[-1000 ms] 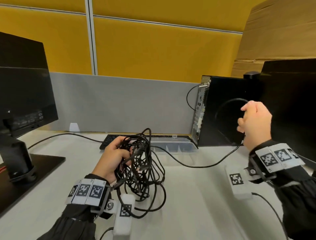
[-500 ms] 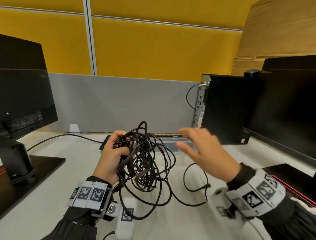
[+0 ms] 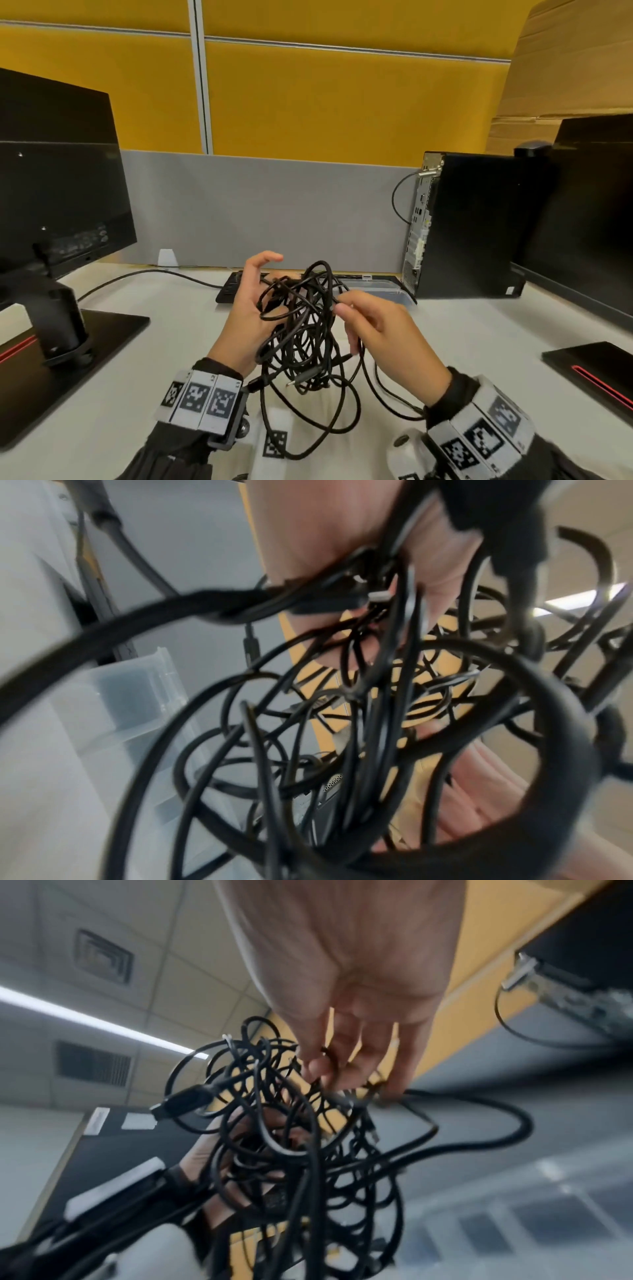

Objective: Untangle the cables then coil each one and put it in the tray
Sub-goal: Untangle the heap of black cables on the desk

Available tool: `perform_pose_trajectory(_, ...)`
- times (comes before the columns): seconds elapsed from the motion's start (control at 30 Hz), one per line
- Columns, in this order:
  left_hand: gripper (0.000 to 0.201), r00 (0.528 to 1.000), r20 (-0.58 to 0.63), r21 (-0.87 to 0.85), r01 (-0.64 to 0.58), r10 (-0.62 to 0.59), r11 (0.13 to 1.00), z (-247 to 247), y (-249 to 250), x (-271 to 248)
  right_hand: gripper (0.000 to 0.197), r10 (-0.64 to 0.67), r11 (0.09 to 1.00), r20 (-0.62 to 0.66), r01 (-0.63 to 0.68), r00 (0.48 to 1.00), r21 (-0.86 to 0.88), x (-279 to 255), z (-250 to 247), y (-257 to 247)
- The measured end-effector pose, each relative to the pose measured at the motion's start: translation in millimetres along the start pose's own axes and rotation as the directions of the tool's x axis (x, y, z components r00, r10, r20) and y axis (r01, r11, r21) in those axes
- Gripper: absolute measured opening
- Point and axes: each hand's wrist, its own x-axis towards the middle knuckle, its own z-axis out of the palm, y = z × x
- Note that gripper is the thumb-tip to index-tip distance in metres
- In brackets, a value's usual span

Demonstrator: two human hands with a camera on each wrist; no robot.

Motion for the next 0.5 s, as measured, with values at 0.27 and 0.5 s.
perform_pose_trajectory(0.27,0.051,0.993,0.117,0.208,-0.046,0.022,0.977,6,8,-5,0.013,-0.023,0.999,-0.061,0.025,0.998,0.023,3,-1,3)
perform_pose_trajectory(0.5,0.055,0.976,0.213,0.198,-0.079,0.036,0.977,13,9,-6,0.034,0.057,0.986,0.095,-0.071,0.994,0.149,11,0,15)
